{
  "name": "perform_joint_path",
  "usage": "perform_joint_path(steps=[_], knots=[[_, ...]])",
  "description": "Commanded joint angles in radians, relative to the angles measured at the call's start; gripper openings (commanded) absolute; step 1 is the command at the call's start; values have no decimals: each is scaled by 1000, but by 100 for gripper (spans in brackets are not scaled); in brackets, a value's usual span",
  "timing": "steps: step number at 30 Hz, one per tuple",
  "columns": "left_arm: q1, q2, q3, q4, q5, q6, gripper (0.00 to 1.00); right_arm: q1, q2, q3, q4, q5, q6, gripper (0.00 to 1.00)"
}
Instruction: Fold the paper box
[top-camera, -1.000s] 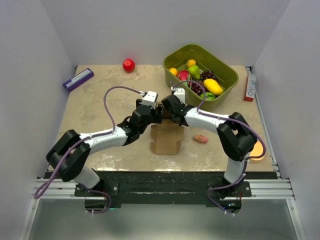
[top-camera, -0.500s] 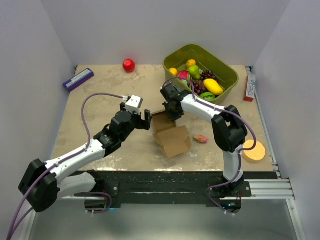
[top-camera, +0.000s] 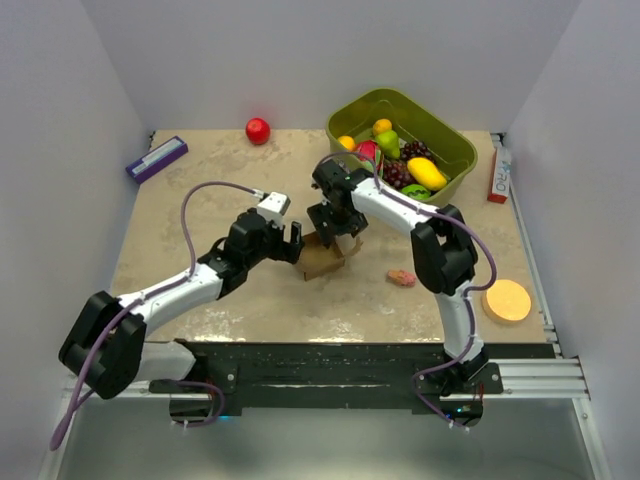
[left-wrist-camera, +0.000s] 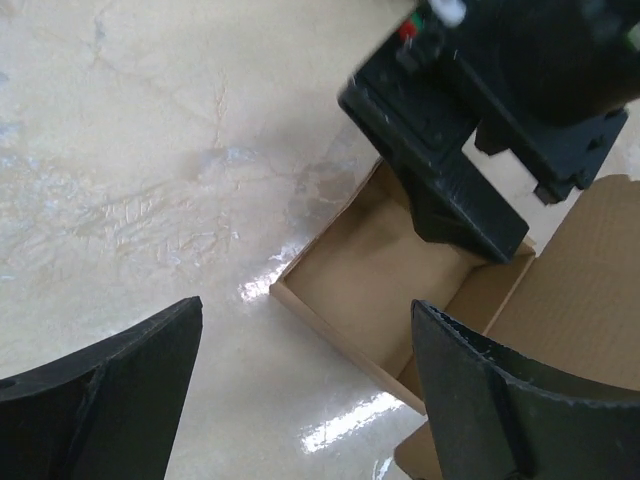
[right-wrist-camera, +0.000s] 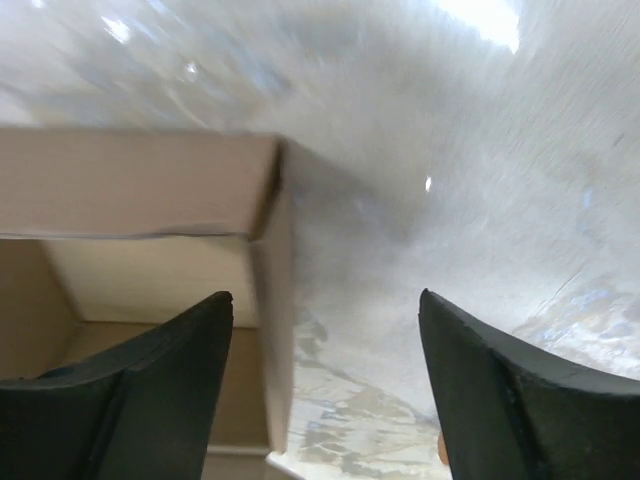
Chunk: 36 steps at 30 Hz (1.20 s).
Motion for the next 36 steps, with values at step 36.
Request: perform_joint_path(steps=[36], knots=[[166,372,48,179,148,-82,82,110,-724,-847,606,21,551,73]])
